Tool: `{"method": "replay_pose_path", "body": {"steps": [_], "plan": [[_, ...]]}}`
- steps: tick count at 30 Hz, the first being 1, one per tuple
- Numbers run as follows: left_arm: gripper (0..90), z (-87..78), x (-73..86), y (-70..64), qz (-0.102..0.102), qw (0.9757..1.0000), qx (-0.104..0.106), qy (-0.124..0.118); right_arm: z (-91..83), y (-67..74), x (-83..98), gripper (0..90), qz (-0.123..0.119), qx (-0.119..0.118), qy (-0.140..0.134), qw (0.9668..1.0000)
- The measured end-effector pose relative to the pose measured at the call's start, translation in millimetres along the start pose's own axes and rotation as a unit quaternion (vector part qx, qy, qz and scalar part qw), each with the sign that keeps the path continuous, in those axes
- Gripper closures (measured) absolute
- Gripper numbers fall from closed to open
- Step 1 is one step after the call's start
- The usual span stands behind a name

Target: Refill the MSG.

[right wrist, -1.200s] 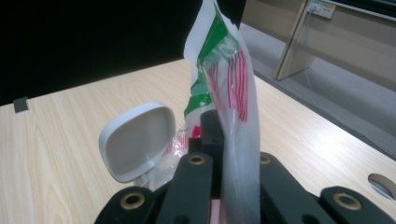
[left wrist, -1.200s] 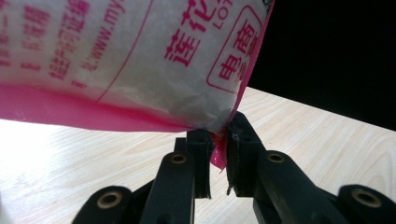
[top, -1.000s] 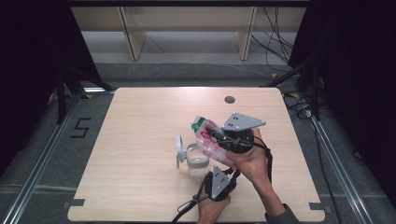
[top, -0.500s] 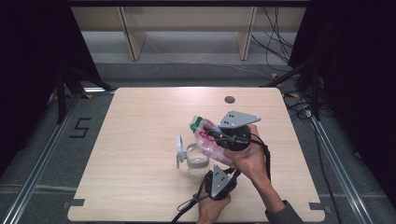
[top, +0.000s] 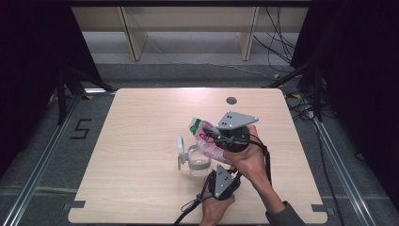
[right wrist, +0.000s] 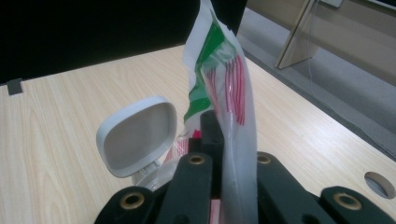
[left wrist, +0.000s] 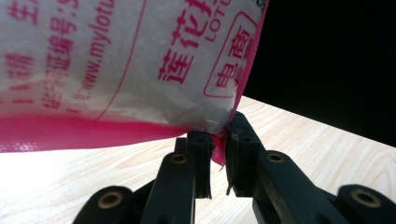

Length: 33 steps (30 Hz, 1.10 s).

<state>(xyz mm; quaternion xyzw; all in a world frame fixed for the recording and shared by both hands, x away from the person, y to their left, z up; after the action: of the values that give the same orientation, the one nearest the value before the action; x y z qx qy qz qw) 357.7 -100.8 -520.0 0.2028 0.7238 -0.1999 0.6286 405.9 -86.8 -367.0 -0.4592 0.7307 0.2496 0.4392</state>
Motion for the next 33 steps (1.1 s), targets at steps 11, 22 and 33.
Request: {"method": "replay_pose_path", "body": {"steps": [11,22,33], "plan": [[80.9,1.5,-0.4,-0.1,-0.004,1.0000,0.004,0.001,5.4,2.0,-0.9,90.0,0.003,-0.008,0.015,0.9999],[80.9,1.9,-0.6,-2.1,-0.006,0.9999,0.008,0.001,5.7,0.8,-1.6,90.0,-0.003,-0.002,0.011,0.9999],[80.9,2.6,-1.7,-2.4,-0.012,0.9999,0.008,0.000,7.1,1.3,-2.7,90.0,-0.008,-0.004,0.013,0.9999]]}}
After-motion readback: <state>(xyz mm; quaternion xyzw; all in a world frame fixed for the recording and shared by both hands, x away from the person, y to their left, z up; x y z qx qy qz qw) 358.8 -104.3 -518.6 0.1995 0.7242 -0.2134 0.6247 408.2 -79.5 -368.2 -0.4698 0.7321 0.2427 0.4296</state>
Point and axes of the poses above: each handheld gripper's, and its own axes: z roughly forward along the jaws, x roughly out of its underside, y roughly to its left, the point moved 6 cm from there along z, roughly forward along the jaws, and after that the axes turned 11 degrees about -x, right-handed, at the moved point
